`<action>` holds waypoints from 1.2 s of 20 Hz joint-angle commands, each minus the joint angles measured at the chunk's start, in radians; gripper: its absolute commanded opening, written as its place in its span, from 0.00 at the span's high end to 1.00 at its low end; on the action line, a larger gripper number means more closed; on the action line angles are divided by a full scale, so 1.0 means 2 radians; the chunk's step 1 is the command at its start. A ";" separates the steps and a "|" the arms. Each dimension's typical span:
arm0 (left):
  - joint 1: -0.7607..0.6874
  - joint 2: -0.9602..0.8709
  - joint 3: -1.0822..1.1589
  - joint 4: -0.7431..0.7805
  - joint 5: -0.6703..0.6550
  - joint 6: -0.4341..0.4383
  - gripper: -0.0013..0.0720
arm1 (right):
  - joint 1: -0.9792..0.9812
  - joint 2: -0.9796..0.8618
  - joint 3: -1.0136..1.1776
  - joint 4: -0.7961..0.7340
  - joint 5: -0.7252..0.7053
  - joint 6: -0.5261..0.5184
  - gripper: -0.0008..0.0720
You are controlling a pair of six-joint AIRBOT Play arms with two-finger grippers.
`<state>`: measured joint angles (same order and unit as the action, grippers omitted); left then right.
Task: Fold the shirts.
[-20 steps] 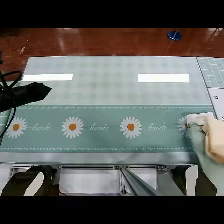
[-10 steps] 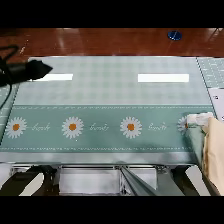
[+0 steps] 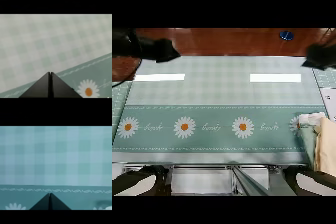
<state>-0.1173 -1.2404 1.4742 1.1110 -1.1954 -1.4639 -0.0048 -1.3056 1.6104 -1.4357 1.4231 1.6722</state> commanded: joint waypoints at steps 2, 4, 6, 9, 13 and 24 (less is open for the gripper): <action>0.001 -0.010 -0.088 0.096 -0.008 -0.028 0.96 | 0.109 -0.086 -0.011 -0.121 -0.030 0.032 0.96; 0.006 -0.010 -0.085 0.096 0.017 -0.028 0.96 | 0.102 -0.097 -0.011 -0.115 -0.027 0.042 0.96; 0.009 -0.010 -0.080 0.096 0.036 -0.028 0.96 | 0.096 -0.098 -0.011 -0.106 -0.021 0.044 0.96; 0.009 -0.010 -0.080 0.096 0.038 -0.028 0.96 | 0.096 -0.097 -0.010 -0.116 -0.019 0.044 0.96; 0.009 -0.013 -0.080 0.096 0.039 -0.028 0.96 | 0.096 -0.097 -0.011 -0.116 -0.020 0.044 0.96; 0.009 -0.016 -0.080 0.096 0.039 -0.028 0.96 | 0.096 -0.097 -0.010 -0.116 -0.020 0.044 0.96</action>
<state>-0.1009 -1.2720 1.3151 1.3022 -1.1175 -1.5196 0.1867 -1.4998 1.5890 -1.6672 1.3834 1.7603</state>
